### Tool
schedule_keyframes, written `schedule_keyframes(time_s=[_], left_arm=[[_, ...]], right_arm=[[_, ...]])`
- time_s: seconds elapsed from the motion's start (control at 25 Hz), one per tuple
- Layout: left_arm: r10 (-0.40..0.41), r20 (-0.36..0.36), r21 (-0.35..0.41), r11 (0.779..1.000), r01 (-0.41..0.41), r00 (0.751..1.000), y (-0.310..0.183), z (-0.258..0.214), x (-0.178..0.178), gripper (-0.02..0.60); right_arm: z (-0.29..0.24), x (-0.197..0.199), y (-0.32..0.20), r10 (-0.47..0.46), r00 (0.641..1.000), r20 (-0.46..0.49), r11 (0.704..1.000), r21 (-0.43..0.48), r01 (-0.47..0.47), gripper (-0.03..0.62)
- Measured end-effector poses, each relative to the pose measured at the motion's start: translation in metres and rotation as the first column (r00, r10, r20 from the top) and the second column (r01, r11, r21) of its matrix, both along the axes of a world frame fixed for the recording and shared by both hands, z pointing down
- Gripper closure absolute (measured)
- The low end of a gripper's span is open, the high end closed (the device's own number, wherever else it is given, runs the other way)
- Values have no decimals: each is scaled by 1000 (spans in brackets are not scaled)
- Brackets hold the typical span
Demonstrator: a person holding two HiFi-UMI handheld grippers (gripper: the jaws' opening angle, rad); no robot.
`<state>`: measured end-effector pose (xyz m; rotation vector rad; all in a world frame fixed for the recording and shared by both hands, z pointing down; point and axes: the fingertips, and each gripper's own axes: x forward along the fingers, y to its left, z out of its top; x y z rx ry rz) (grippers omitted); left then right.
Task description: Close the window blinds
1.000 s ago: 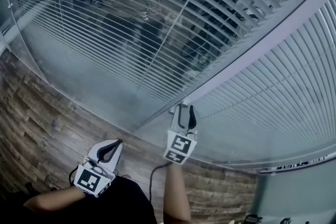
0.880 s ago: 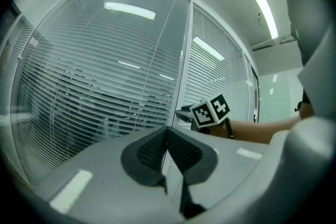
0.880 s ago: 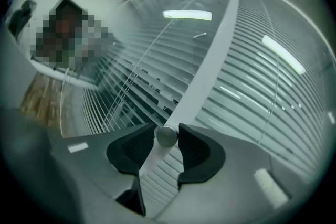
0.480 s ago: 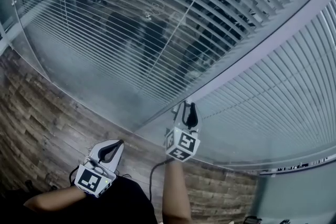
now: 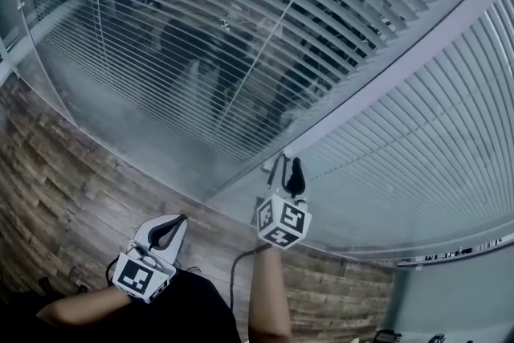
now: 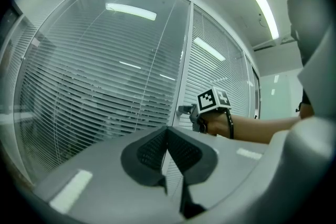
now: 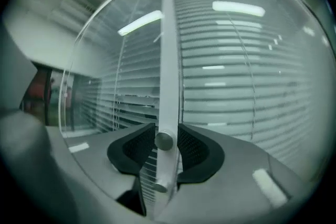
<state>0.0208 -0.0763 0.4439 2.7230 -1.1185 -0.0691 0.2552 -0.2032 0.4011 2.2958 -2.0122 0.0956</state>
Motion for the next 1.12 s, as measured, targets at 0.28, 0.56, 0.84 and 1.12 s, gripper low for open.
schedule_keyframes(time_s=[0.28,0.56,0.84,1.12], left_arm=[[1,-11,-4,1000,-1,1000,2,1,-3,580],[-22,-13,-7,1000,22,1000,-1,-2,-7,580],[-26,-13,-6,1000,26,1000,-1,0,-9,580],[-21,-16,-7,1000,21,1000,-1,-1,-7,580]], right_arm=[[10,-19,-9,-44,853,-519,988,-147,-38,419],[15,-11,-14,-14,857,-515,987,-144,-71,462],[9,-5,-12,13,989,-146,998,-57,-22,464],[9,3,-10,5,954,300,999,30,-15,464]])
